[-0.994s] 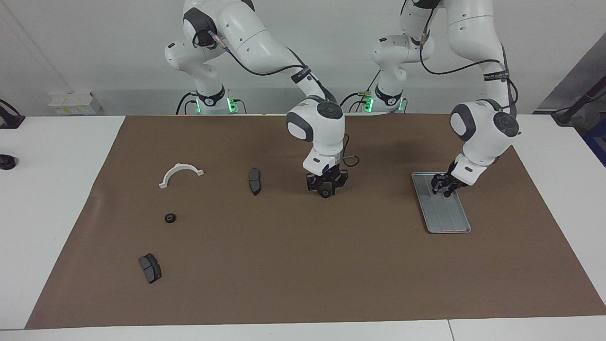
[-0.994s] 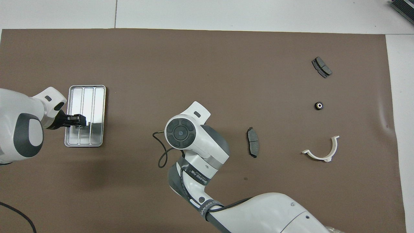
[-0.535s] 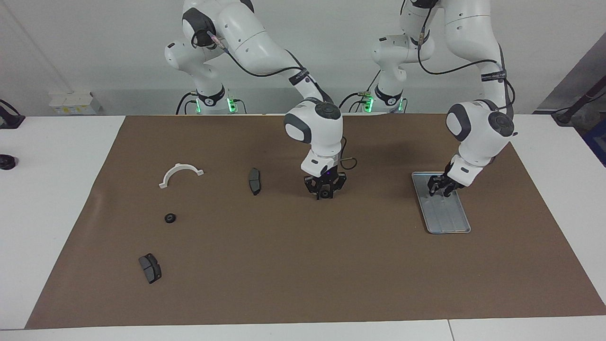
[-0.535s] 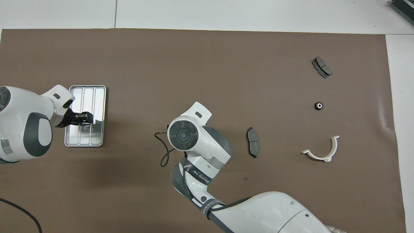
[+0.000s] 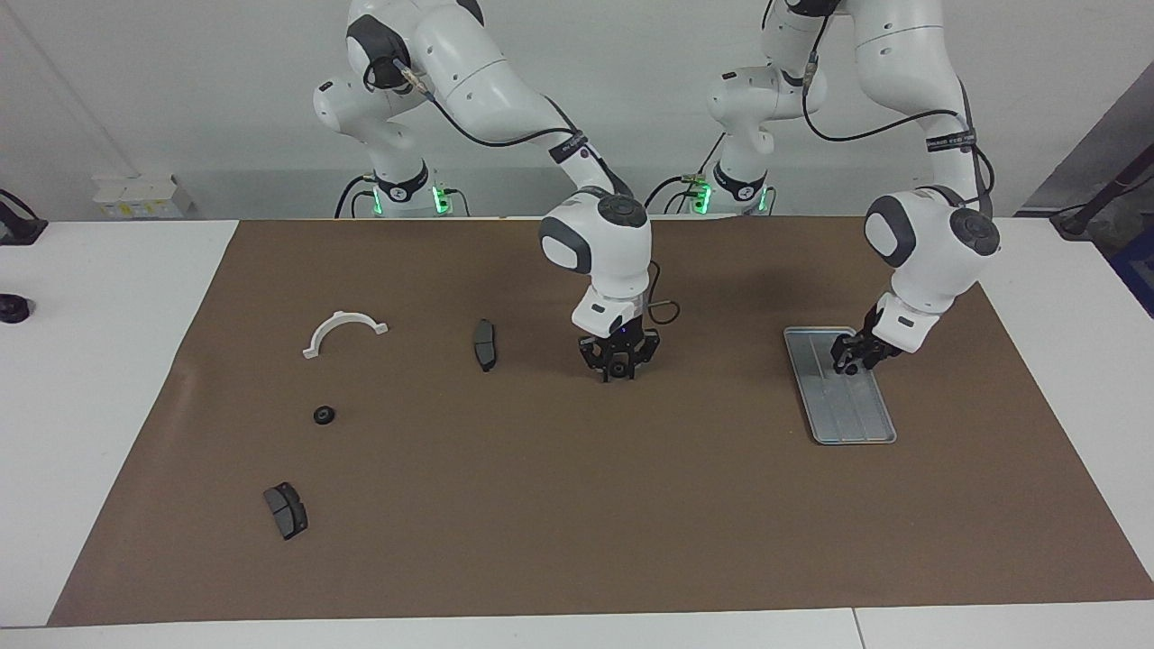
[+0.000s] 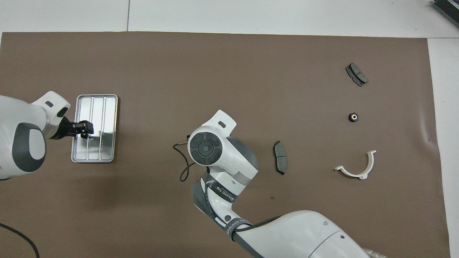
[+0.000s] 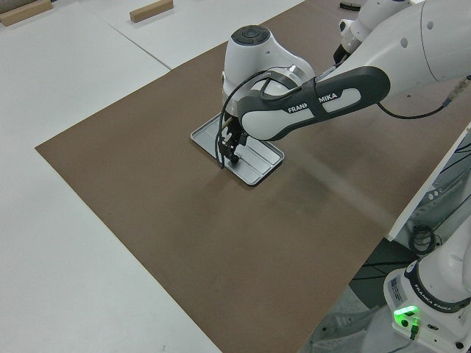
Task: Place bearing gear from tray to pile
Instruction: 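Grasp the last black gear in the tray with the left gripper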
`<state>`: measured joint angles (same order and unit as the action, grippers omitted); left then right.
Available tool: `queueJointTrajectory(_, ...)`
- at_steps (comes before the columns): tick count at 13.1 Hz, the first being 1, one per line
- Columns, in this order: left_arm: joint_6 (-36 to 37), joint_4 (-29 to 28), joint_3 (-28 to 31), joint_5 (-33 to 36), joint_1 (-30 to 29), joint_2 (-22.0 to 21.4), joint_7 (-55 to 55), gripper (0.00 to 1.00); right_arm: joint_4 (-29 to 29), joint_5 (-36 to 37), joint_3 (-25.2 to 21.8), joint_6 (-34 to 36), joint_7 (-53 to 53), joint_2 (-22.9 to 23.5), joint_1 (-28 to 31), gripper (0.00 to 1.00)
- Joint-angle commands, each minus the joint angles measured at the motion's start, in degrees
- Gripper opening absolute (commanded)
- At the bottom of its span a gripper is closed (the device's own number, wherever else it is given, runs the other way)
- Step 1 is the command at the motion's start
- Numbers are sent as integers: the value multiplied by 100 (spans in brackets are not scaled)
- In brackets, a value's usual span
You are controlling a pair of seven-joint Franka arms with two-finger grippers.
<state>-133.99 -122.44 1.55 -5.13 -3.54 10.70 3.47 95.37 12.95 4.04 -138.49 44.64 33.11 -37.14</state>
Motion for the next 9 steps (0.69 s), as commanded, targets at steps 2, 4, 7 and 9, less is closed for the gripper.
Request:
queueJointTrajectory(2,-30,-174,-23,30,-51,-42,22,56,26,138,53,-47,387,20,23,18)
queueJointTrajectory(4,-171,-262,-23,30,-51,-33,31,54,17,138,44,-38,396,2,23,0)
queueJointTrajectory(7,-136,-263,-23,30,-51,-33,40,47,69,138,44,50,326,-304,469,0)
queueJointTrajectory(9,-145,-263,-15,30,-51,-33,66,42,358,138,62,33,47,-690,1039,0)
